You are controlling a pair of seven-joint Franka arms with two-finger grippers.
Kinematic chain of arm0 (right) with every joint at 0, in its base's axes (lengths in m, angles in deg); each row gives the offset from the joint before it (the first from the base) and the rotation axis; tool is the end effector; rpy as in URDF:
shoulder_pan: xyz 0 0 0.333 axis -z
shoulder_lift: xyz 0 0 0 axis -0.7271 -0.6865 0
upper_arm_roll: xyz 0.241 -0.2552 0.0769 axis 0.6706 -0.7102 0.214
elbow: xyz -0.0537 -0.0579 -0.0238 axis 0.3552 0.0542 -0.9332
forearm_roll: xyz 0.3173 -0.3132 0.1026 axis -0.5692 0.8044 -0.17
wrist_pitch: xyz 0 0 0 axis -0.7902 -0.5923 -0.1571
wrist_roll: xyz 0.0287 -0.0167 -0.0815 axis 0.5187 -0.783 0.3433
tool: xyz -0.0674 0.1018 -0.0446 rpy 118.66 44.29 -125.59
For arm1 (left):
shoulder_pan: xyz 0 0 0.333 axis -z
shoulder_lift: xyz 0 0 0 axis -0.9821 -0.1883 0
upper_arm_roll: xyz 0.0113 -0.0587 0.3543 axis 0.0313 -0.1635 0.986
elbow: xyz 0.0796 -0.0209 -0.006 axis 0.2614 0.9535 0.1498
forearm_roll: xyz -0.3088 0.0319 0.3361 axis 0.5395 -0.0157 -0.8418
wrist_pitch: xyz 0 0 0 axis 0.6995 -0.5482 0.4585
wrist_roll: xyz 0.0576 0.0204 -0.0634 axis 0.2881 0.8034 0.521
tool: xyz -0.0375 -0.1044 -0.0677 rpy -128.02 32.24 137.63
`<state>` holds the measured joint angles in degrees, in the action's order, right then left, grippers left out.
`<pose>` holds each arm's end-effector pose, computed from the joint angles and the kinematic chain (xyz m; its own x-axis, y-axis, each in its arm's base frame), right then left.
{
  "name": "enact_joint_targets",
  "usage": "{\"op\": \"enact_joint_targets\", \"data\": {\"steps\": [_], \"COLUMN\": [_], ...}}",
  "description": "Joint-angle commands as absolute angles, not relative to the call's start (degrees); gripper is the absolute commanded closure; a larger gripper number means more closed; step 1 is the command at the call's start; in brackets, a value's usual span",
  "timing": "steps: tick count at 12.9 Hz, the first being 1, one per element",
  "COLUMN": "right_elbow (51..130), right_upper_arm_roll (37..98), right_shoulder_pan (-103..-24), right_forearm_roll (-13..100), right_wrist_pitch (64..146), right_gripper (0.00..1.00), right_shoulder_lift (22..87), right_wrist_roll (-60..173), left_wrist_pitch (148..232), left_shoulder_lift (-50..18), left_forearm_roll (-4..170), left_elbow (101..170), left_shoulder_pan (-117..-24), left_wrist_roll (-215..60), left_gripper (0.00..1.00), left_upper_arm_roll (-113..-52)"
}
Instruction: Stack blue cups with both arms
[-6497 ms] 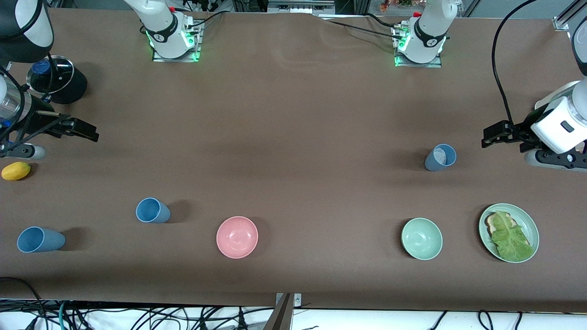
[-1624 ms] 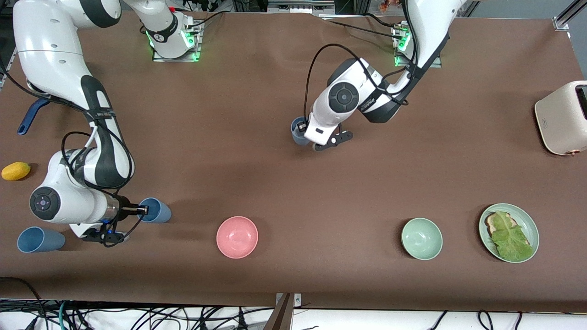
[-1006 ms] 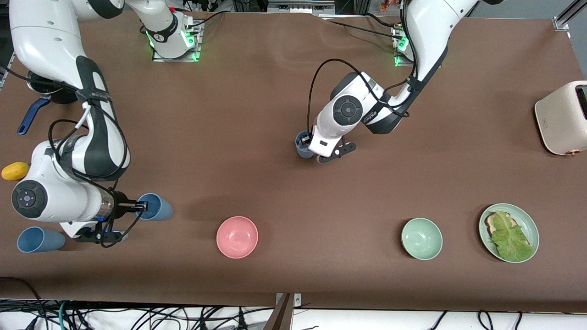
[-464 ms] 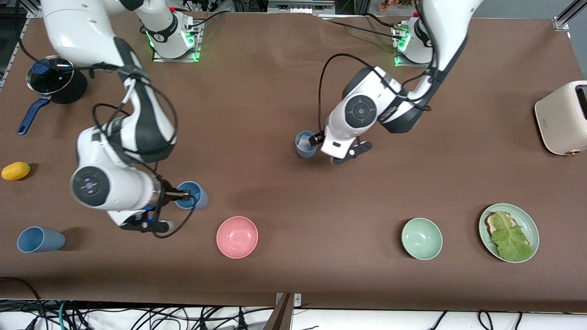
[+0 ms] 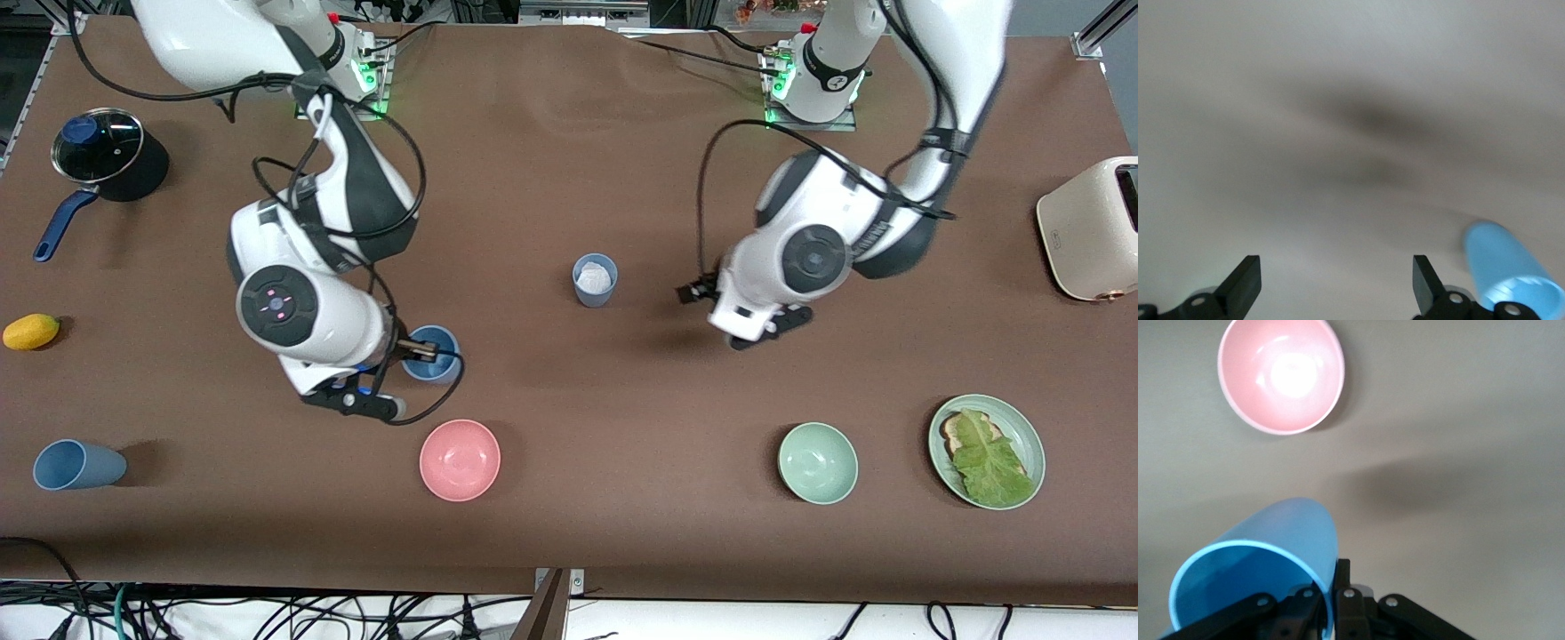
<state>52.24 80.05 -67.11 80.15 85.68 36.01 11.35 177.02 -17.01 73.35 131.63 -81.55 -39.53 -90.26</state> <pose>0.7498 0.3586 0.3968 0.9607 -0.2424 -0.1349 -0.2449 -0.9696 -0.0017 0.6550 -0.2551 0.3242 0.8813 0.3492 -0.3183 0.3508 -0.9349 -0.0541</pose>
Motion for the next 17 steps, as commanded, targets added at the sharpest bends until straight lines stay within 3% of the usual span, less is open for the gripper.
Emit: {"op": "enact_joint_targets", "data": {"steps": [1, 5, 10, 15, 17], "right_elbow": [51.79, 51.79, 51.79, 52.22, 52.92], "right_upper_arm_roll": [79.67, 79.58, 82.82, 83.45, 83.45], "right_shoulder_pan": [-71.24, -78.88, -81.09, -83.56, -85.21], "right_forearm_roll": [79.20, 79.29, 78.68, 79.47, 79.73], "right_wrist_pitch": [84.40, 84.32, 84.49, 86.69, 87.47], "right_gripper": [1.00, 1.00, 1.00, 1.00, 1.00], "right_shoulder_lift": [37.12, 37.30, 38.00, 36.69, 35.64], "right_wrist_roll": [2.14, -15.78, -33.46, -37.09, -38.75], "left_wrist_pitch": [175.28, 175.28, 175.28, 172.04, 172.38], "left_shoulder_lift": [-16.70, -16.35, -14.68, -13.97, -9.96], "left_forearm_roll": [70.06, 67.33, 67.15, 63.02, 62.57], "left_elbow": [130.94, 130.77, 129.63, 124.09, 124.70], "left_shoulder_pan": [-87.92, -97.14, -106.03, -105.17, -98.97], "left_wrist_roll": [-49.58, -67.05, -85.19, -90.13, -89.79], "left_gripper": [0.00, 0.00, 0.00, 0.00, 0.00], "left_upper_arm_roll": [-90.94, -90.94, -91.03, -91.64, -87.64]}}
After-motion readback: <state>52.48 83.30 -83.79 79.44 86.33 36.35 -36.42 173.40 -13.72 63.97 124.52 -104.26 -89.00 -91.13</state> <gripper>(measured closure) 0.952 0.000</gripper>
